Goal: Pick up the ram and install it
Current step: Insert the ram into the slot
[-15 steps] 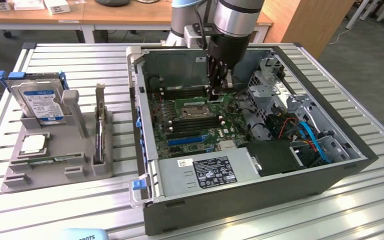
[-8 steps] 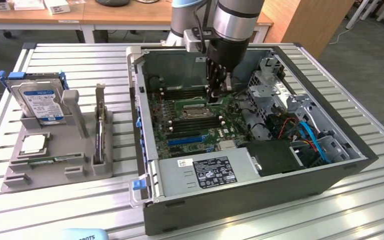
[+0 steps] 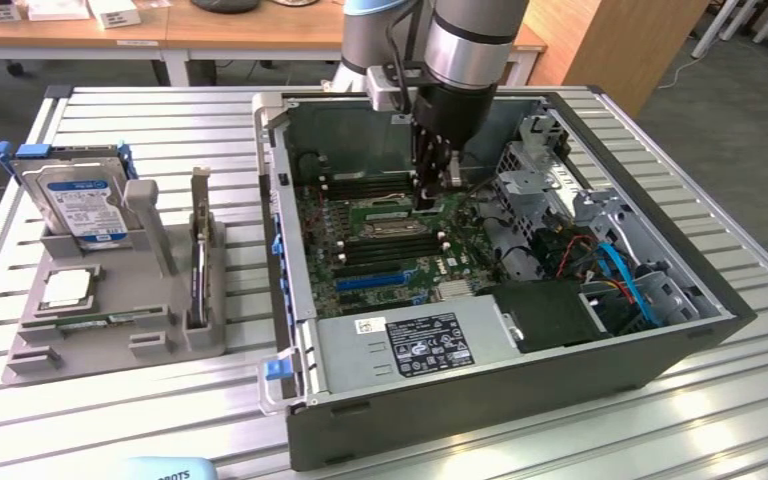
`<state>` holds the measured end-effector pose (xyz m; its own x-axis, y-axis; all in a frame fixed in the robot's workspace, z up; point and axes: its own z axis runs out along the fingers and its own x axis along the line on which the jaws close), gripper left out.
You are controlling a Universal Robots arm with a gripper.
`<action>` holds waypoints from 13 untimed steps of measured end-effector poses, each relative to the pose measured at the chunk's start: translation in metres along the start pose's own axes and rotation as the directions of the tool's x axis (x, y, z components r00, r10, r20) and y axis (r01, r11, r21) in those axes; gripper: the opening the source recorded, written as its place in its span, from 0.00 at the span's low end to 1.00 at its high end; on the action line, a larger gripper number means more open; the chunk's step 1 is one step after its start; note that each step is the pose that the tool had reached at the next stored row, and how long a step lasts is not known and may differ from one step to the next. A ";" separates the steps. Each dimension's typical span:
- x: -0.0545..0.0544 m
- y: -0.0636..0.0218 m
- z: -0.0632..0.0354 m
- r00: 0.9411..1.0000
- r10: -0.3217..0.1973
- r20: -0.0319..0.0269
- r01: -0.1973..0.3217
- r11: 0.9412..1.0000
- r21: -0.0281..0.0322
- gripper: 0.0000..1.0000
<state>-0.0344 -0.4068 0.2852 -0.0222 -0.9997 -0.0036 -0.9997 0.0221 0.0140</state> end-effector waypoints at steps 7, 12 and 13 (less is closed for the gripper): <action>0.000 0.0000 0.0018 1.000 0.000 0.000 0.000 1.000 0.000 0.12; 0.000 -0.0015 0.0018 1.000 0.000 0.000 0.000 1.000 0.000 0.12; 0.000 -0.0018 0.0018 1.000 0.000 0.000 0.000 1.000 0.000 0.12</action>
<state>-0.0326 -0.4068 0.2834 -0.0222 -0.9997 -0.0037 -0.9997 0.0222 0.0140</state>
